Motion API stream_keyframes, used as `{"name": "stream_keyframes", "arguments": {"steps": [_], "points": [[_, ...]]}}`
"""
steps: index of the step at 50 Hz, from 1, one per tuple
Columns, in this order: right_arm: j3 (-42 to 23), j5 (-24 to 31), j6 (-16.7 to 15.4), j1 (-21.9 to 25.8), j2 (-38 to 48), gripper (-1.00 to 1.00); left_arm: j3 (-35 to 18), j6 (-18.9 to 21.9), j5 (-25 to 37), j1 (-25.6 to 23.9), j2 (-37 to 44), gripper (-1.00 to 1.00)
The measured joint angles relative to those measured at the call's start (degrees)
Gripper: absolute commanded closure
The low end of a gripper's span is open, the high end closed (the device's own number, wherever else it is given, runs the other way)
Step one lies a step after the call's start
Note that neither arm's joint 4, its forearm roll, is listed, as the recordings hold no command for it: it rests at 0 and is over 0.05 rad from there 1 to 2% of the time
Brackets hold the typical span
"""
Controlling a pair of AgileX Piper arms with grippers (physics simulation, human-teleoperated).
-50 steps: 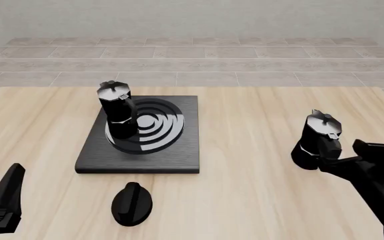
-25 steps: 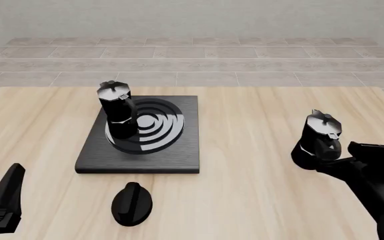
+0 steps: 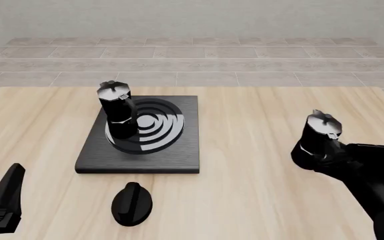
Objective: Put both moka pots on the stove.
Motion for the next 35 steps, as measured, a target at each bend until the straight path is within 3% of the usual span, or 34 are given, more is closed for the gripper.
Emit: {"name": "stream_keyframes", "arguments": {"steps": [35], "points": [[-2.4,1.9,-2.9,3.6,-7.4,1.0,0.0,0.0,0.0,0.0,0.0,-1.0]]}}
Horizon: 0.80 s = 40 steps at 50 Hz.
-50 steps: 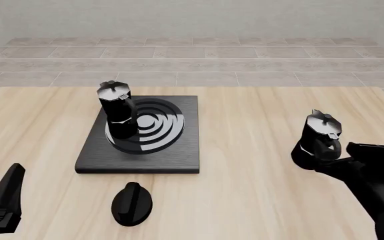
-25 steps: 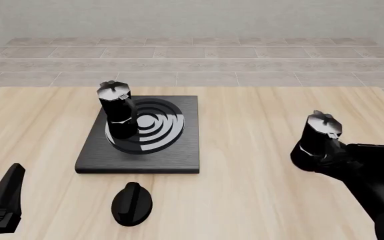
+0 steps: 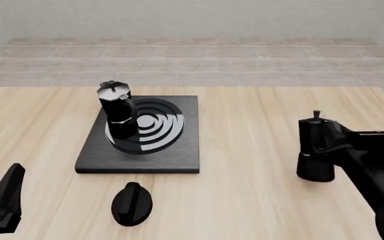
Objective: Put both moka pots on the stove.
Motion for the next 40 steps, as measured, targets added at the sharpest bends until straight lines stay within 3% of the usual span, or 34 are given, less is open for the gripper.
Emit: {"name": "stream_keyframes", "arguments": {"steps": [17,40], "points": [[-4.0,-3.3,-0.6,6.1,-0.8,1.0,0.0,0.0,0.0,0.0,0.0,-1.0],[-12.2,-13.0,0.7,16.9,8.0,1.0,0.0,0.0,0.0,0.0,0.0,-1.0]]}}
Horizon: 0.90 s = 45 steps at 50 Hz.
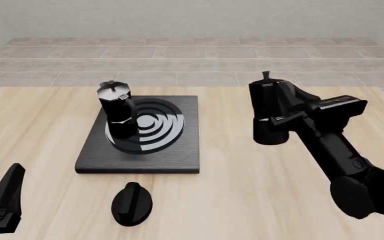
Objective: Put both moka pots on the stove.
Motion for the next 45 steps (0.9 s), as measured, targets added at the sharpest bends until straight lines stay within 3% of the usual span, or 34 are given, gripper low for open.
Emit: {"name": "stream_keyframes", "arguments": {"steps": [45], "points": [[-27.9,-0.3,2.4,14.4,24.2,1.0,0.0,0.0,0.0,0.0,0.0,-1.0]]}}
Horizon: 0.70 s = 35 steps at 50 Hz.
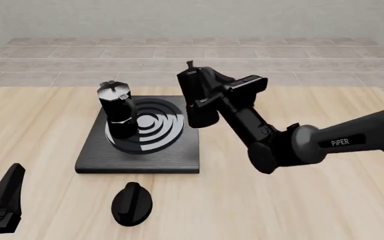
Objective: Put both moka pots on the stove.
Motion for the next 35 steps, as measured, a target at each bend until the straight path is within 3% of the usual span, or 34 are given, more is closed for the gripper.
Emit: {"name": "stream_keyframes", "arguments": {"steps": [14,35], "points": [[-6.6,0.6,1.5,1.4,4.4,1.0,0.0,0.0,0.0,0.0,0.0,-1.0],[-13.6,0.2,6.7,1.3,8.4,1.0,0.0,0.0,0.0,0.0,0.0,-1.0]]}}
